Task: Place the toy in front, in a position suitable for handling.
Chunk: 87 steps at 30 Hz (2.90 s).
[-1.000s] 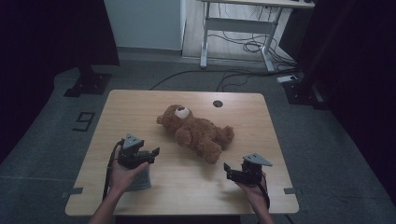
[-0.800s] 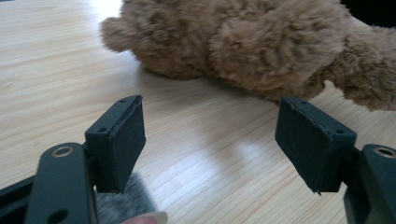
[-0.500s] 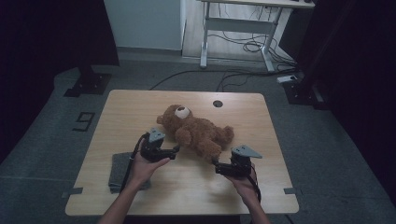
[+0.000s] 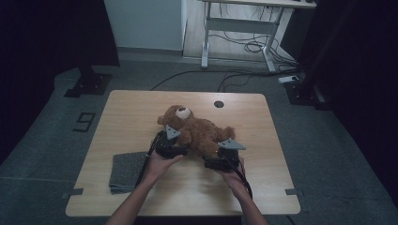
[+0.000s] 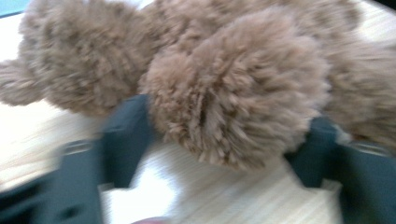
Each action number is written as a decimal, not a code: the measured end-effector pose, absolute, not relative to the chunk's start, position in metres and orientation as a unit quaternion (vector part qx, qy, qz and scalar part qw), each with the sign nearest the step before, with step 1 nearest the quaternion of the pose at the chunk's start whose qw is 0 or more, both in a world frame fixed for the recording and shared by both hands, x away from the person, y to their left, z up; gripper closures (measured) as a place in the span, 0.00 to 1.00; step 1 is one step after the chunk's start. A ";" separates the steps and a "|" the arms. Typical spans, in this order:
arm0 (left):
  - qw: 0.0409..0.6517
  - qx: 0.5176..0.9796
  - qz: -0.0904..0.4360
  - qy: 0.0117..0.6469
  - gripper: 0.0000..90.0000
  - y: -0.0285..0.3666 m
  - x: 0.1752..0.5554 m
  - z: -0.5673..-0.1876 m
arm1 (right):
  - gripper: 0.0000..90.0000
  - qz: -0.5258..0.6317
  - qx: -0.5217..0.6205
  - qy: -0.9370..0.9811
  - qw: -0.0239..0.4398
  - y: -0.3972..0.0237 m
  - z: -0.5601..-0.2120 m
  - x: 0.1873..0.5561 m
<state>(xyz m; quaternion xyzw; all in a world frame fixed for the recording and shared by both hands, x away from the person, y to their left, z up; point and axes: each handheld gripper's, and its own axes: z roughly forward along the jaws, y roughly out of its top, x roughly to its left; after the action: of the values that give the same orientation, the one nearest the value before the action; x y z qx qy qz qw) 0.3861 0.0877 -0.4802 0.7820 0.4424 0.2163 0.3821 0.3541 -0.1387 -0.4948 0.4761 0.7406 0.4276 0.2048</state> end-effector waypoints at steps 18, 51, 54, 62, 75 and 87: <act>0.456 0.779 0.168 0.397 0.82 0.109 0.378 -0.473 | 0.66 0.402 0.490 0.750 0.189 -0.162 -0.518 0.376; 0.536 0.755 0.145 0.349 0.84 0.113 0.348 -0.430 | 0.73 0.448 0.460 0.713 0.282 -0.188 -0.454 0.379; 0.531 0.759 0.136 0.352 0.84 0.110 0.346 -0.435 | 0.73 0.448 0.460 0.717 0.271 -0.192 -0.462 0.372; 0.508 0.770 0.118 0.367 0.84 0.109 0.349 -0.460 | 0.72 0.446 0.468 0.725 0.237 -0.196 -0.491 0.370; 0.501 0.766 0.085 0.394 0.57 0.119 0.350 -0.464 | 0.67 0.459 0.470 0.722 0.217 -0.201 -0.503 0.369; 0.486 0.767 0.110 0.404 0.29 0.173 0.323 -0.460 | 0.61 0.485 0.462 0.714 0.206 -0.206 -0.510 0.364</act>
<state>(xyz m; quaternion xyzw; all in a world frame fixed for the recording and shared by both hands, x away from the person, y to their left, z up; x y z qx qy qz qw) 0.3227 0.1733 -0.4600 0.7669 0.4039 0.1099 0.4865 0.3644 -0.2061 -0.5096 0.4616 0.7137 0.4851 0.2055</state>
